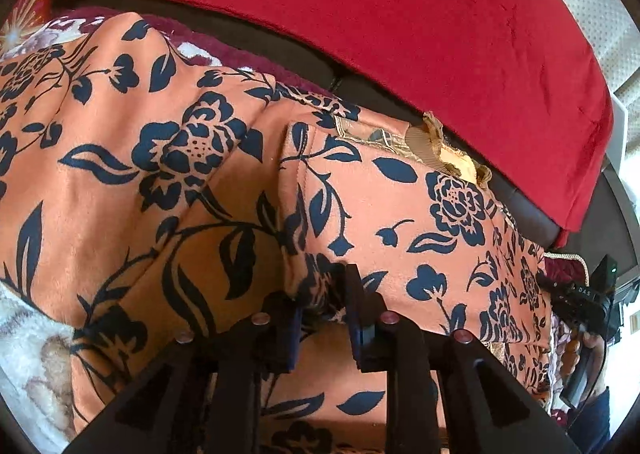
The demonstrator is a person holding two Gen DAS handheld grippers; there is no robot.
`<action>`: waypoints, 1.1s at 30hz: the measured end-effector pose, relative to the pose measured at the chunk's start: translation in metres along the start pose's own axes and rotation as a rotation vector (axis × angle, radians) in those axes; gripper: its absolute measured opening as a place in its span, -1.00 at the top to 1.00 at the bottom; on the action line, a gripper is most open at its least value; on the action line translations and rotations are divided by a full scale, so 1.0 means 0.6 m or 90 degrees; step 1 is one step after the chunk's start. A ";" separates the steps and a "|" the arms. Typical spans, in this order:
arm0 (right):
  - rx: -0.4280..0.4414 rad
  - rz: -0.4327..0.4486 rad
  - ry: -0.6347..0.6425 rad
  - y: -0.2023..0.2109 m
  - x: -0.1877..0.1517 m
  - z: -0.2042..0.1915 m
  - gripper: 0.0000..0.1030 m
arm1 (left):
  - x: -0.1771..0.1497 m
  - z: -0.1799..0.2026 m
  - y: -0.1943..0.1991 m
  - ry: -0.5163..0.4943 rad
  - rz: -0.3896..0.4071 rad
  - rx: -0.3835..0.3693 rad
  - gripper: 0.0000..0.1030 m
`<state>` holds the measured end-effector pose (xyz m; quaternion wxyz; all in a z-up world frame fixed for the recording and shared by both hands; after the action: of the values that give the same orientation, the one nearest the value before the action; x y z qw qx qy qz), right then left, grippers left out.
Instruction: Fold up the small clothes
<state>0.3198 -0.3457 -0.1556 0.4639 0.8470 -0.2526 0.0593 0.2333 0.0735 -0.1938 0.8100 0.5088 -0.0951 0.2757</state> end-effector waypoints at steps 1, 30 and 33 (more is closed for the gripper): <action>-0.035 0.024 0.029 0.012 0.009 -0.004 0.77 | 0.001 -0.003 -0.002 0.004 0.000 -0.004 0.58; 0.055 0.189 0.140 0.206 -0.215 -0.129 -0.66 | 0.023 -0.227 0.286 0.188 0.197 -0.021 -0.77; 0.041 0.212 0.184 0.202 -0.271 -0.146 -0.67 | 0.048 -0.353 0.350 0.322 0.263 -0.041 -0.77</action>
<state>0.1324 -0.2670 -0.0692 0.4515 0.7910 -0.3177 0.2637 0.1162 0.3386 -0.1176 0.7507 0.3684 -0.0006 0.5485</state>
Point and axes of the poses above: each gripper's, at about its wrist camera, not at the fingertips, and y roughly against the way its jaws point, z to its right, x to its top, the point moved 10 cm from there along -y, roughly the way its jaws point
